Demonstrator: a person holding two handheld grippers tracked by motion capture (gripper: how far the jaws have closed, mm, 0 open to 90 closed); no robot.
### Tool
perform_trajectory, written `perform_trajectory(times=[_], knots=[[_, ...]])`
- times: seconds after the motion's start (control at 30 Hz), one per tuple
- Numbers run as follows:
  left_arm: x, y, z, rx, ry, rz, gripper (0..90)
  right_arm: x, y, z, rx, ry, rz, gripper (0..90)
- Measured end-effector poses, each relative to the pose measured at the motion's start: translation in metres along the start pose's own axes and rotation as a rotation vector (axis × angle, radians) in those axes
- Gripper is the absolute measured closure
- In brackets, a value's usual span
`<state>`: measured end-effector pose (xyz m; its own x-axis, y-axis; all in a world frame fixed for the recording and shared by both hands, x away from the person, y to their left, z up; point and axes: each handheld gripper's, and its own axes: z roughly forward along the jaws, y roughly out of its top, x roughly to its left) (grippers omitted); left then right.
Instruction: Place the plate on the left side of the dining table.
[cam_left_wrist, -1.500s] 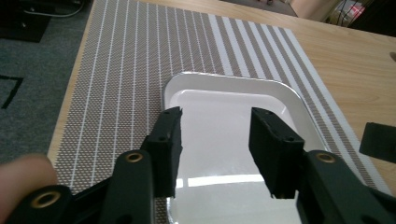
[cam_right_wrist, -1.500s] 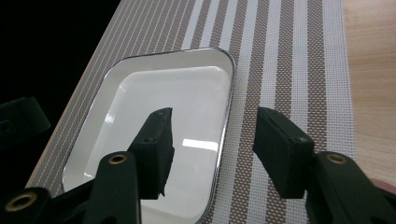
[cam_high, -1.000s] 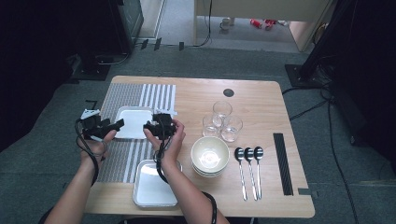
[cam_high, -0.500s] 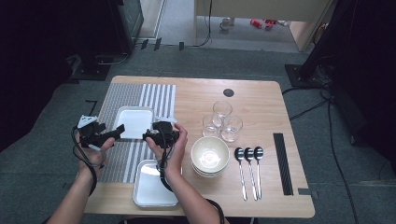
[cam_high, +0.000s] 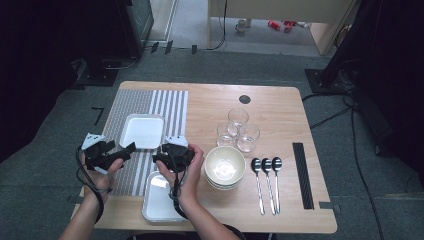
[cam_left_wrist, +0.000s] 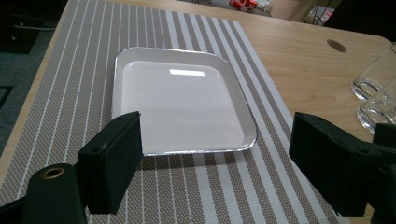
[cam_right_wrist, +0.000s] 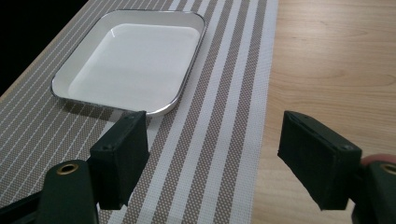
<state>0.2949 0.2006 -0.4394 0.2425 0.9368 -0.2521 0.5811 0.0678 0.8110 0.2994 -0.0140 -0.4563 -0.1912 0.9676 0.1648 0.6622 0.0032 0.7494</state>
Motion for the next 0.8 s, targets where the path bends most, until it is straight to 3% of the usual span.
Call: perform_trajectory(times=[0.2, 0.57, 0.8], knots=[[-0.013, -0.010, -0.010, 0.011, 0.006, 0.019, 17.7, 0.005, -0.008, -0.015, -0.018, -0.007, -0.026, 24.1], [-0.031, -0.029, -0.025, 0.021, -0.007, 0.034, 17.9, 0.011, -0.034, -0.040, -0.008, 0.042, -0.058, 25.1], [-0.041, -0.038, -0.033, 0.021, -0.001, 0.052, 18.3, 0.005, -0.048, -0.061, -0.033, 0.090, -0.079, 26.0]])
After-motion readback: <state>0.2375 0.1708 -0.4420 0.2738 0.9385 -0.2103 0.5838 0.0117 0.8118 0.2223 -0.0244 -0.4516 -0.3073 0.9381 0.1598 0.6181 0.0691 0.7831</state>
